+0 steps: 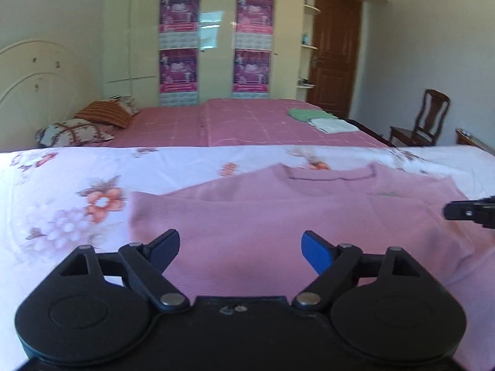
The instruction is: Fold small clothes
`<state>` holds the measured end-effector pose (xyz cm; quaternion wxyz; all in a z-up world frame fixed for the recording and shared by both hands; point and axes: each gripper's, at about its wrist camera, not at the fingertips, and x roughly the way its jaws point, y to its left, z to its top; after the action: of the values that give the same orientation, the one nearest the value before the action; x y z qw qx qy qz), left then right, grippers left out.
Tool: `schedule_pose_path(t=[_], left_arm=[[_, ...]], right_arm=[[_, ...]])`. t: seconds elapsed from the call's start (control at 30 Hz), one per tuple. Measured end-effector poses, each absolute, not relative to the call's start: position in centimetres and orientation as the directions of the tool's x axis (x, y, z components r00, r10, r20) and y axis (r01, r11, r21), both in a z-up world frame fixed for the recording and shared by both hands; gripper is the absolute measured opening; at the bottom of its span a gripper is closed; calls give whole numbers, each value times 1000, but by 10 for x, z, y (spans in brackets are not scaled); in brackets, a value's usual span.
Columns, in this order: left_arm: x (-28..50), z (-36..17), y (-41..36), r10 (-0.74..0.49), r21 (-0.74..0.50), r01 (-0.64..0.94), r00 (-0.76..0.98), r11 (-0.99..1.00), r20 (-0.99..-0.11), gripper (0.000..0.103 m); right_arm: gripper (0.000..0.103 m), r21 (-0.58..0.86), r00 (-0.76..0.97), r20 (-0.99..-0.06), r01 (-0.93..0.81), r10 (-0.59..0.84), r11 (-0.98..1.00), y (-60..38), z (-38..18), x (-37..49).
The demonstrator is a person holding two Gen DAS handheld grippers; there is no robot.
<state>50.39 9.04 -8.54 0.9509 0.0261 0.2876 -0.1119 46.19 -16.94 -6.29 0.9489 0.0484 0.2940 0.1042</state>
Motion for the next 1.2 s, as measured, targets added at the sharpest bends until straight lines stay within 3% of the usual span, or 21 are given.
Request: schedule_pose_path(t=[0.1,0.13,0.2,0.27,0.3,0.4,0.5,0.67,0.8,0.9,0.97,1.0,1.03,1.2], left_arm=[[502,-107,46,-209,14,274,766,962,-608,86],[505,-116,41,-197,8,260,751,966,-630,91],[508,-117,46,-203,-47,226,738,973,-643,91],[500,-101,54,-188,-47,202,766,978,-615,80],[493,-95,55,-173,-30,192,792,981,-586,79],[494,-103,53,-119,31,179,764,983,-634,87],[500,-115,63,-109,-29,119,751,993,-651,99],[493,-111,50,-12,102,98,777,990,-629,100],[485,-103,59,14,49,23,766,999,-642,94],[463,-103,72,85,89,-34,739,995,-668,94],[439,-102,84,126,127,-54,723,990,-679,95],[426,-102,91,126,121,-59,721,991,-681,95],[412,-102,99,134,127,-62,707,990,-695,95],[341,-105,130,113,108,-52,698,993,-707,95]], right_arm=[[12,139,749,-610,-222,260,965,-153,-78,462],[18,131,717,-645,-236,264,963,-149,-87,463],[18,81,727,-639,-263,253,961,-146,-98,458],[18,73,721,-648,-263,246,962,-149,-93,456],[19,68,731,-640,-254,238,965,-153,-88,453],[19,70,783,-576,-238,234,969,-177,-77,437],[18,73,713,-665,-236,224,969,-188,-97,449],[19,102,705,-651,-286,281,953,-199,-99,451],[19,121,708,-632,-314,317,942,-206,-104,449],[19,149,698,-626,-331,348,932,-213,-104,447],[25,189,690,-627,-315,362,930,-221,-98,445],[49,193,694,-629,-298,351,935,-227,-94,439],[63,189,704,-620,-293,346,937,-233,-92,431],[63,239,706,-610,-269,360,933,-276,-89,367]])
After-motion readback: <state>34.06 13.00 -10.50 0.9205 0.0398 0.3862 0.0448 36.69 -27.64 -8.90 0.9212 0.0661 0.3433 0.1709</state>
